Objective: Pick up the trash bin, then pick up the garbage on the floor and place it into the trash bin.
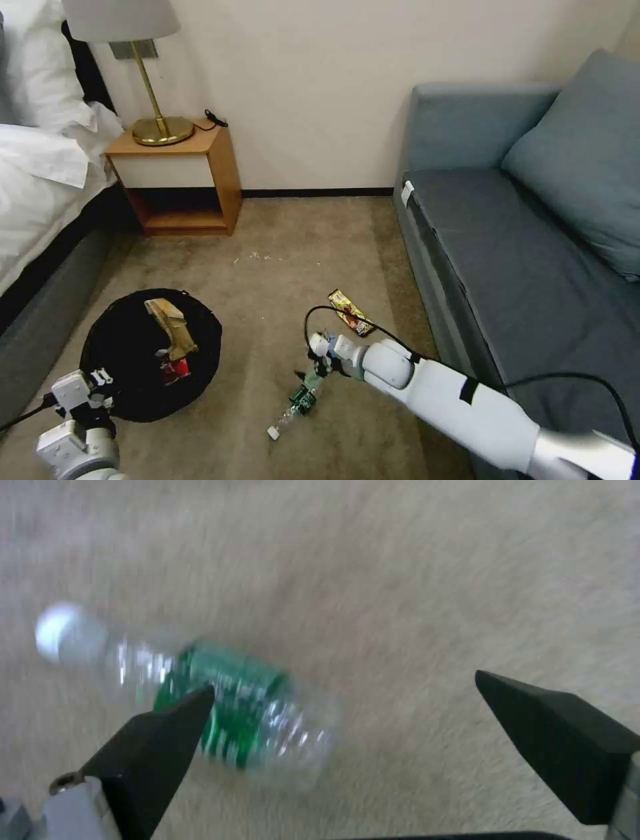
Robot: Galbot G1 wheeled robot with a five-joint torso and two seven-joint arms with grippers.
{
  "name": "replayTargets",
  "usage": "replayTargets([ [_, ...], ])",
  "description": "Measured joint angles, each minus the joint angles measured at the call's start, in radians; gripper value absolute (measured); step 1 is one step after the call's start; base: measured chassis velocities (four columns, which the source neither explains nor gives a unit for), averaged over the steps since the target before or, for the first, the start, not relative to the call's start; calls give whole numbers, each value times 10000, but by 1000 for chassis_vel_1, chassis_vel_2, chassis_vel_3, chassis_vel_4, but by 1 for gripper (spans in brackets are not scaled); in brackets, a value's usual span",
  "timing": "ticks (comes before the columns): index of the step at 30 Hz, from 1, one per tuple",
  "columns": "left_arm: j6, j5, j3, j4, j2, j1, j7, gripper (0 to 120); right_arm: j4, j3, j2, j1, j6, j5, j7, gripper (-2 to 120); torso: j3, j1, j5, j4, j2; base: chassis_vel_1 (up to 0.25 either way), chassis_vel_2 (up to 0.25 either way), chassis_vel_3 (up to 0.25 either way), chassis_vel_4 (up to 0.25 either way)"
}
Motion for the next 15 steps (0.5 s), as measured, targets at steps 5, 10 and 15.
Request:
replayTargets([
  [5, -34, 0, -4, 0, -2, -6, -5, 4, -420, -419, 253, 109, 181, -1106, -674, 100, 0, 0, 1, 0, 0, 0, 0, 0, 0],
  [10, -44, 5, -2, 0, -12, -17, -10, 4, -902, -255, 567, -103, 1206, -3433, -1284, 100, 0, 0, 2, -1, 0, 0, 0, 0, 0],
  [15, -62, 80, 30, 2, -12, -16, -14, 4, -1201, 99, 718, -394, 2103, -5056, -1696, 100, 0, 0, 0, -1, 0, 0, 0, 0, 0],
])
